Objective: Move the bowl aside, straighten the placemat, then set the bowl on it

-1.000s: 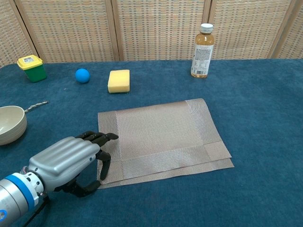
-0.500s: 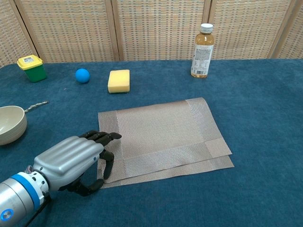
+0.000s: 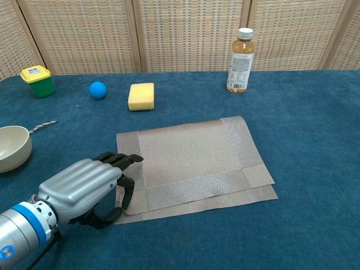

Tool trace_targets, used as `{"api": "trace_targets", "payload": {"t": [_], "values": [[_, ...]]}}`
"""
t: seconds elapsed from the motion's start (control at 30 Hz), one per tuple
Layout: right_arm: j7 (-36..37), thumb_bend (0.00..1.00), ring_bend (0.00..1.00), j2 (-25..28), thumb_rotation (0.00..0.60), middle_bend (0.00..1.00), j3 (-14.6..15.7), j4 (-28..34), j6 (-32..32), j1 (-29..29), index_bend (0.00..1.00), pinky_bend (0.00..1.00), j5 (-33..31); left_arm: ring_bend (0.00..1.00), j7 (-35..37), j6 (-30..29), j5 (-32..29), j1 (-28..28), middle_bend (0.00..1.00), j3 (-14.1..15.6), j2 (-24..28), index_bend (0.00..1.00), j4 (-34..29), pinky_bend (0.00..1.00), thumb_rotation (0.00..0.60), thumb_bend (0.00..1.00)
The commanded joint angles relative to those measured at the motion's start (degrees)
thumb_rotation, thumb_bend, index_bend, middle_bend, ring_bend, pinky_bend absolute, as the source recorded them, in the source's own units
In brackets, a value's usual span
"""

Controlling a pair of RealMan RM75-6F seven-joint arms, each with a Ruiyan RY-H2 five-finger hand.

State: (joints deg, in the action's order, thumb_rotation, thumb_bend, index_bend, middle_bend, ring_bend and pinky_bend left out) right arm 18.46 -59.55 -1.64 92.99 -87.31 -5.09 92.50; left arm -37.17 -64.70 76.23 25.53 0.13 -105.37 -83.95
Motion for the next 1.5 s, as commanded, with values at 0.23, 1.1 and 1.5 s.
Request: {"api": "trace_targets", "payload": {"t": [0.23,1.1,1.5], "values": [[0.0,0.15,0.00,0.1,0.600,0.00,0.0,0.0,-0.1,0.0,0.00,0.00,0.0,0.00,0.0,-1.8,1.2,0.2,0.00,-1.0,2.7,0.54,-3.8,0.00,0.600,0.52],[-2.2,0.15,0.00,-1.0,0.600,0.00,-0.8,-1.0,4.5,-1.4,0.00,0.00,-4.0,0.00,-1.6,2.4,-12.1,10.9,0.00,-20.1,12.8,0.55,-8.0,0.00,0.600,0.51],[-5.0,0.15,0.00,-1.2,0.600,0.00,-0.1,0.1,4.7,-1.4,0.00,0.00,-2.9,0.00,0.9,7.7,-23.9,18.9,0.00,-27.3,13.2,0.53,5.1,0.00,0.600,0.50]]}}
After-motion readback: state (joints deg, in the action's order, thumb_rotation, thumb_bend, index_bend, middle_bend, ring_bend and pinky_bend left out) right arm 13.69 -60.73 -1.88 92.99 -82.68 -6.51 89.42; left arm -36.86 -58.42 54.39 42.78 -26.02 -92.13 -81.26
